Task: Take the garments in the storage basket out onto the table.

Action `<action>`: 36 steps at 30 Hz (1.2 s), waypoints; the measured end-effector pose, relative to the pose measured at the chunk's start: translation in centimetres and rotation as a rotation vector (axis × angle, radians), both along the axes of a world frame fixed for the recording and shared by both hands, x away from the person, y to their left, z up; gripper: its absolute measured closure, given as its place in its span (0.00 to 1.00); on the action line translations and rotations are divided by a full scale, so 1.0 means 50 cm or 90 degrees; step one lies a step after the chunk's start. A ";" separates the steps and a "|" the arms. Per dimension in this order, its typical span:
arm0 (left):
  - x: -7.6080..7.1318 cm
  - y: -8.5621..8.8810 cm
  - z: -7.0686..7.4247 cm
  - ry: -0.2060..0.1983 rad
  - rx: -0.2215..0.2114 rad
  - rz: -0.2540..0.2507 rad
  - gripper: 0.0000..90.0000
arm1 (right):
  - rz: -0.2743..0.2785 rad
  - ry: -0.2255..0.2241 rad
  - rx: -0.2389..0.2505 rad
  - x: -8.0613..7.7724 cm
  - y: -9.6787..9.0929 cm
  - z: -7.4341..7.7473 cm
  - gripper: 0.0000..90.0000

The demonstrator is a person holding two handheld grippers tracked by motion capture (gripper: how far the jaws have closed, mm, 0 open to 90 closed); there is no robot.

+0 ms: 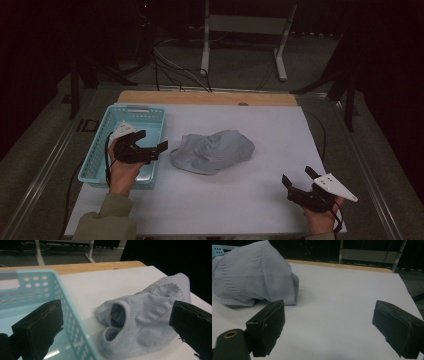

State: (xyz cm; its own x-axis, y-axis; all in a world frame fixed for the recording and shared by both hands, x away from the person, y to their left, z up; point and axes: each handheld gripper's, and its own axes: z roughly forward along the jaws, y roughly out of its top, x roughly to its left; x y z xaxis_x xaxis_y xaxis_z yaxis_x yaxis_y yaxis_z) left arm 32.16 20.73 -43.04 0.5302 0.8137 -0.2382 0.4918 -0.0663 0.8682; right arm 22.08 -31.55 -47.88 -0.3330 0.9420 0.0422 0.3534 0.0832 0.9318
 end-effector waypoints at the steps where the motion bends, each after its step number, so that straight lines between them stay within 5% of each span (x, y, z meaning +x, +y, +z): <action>1: -0.004 0.004 -0.001 -0.001 0.001 0.002 0.00 | 0.000 0.000 0.000 0.000 0.000 0.000 0.12; 15: -0.047 0.032 -0.016 -0.032 0.047 0.002 0.00 | 0.001 -0.001 -0.001 0.000 0.001 0.000 0.12; 36: -0.075 0.058 -0.020 -0.059 0.060 0.005 0.00 | 0.001 -0.002 0.002 0.000 -0.001 0.000 0.12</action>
